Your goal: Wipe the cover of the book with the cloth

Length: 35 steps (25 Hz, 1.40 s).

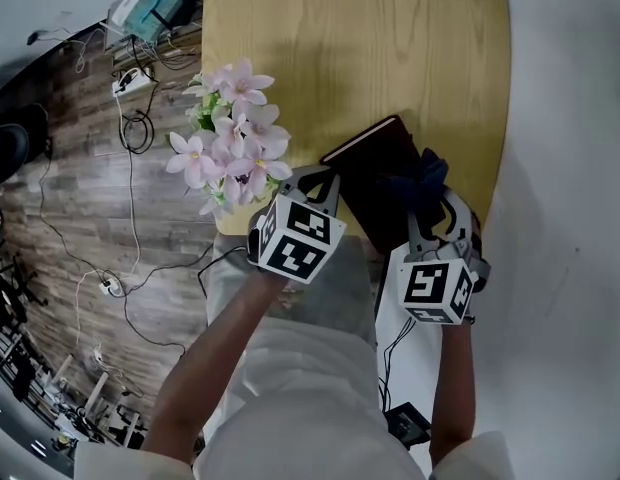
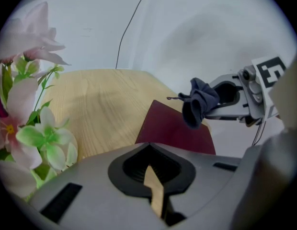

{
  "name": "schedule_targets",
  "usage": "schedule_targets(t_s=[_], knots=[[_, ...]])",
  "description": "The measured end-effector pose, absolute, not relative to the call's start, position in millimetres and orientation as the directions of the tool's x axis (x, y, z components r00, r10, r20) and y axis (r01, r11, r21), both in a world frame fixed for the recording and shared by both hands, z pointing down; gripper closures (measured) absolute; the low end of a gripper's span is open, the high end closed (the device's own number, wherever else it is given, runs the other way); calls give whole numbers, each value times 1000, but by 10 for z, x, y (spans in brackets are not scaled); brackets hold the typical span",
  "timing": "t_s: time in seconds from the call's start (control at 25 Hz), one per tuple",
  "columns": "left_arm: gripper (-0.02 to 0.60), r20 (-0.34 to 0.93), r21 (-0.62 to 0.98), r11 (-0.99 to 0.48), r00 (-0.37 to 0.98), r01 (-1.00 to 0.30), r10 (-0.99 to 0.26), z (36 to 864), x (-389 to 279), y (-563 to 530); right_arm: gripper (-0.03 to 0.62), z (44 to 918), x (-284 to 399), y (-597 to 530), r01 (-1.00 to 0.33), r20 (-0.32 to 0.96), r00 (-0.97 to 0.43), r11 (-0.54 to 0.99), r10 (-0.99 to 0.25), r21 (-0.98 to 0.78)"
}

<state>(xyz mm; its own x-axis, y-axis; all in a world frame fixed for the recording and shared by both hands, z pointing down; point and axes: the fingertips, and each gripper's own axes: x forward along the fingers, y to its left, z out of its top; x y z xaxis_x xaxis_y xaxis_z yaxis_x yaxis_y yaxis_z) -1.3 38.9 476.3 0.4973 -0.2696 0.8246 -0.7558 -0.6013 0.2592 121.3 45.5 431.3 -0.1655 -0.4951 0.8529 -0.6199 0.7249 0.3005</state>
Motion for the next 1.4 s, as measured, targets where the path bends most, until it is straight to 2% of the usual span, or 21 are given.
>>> schedule_targets(t_s=[0.32,0.8,0.96,1.4], knots=[[572,825,254,-610,497,-751,-268,4757,-10,386,444,4400,1280,1095,-611,898,-176,760,-403,221],[572,824,254,-614,500,-747,-267,4751,-5,387,444,4805,1379,1616,-472,973,-69,866,-221,163],[572,822,255,-613,502,-748,-271,4744,-2,386,444,4868,1339,1560,-446,975,-37,876,-220,181],[572,816,280,-616,521,-736,-251,4755,-4,384,444,4862,1173,1259,-455,968,-65,870,-244,189]])
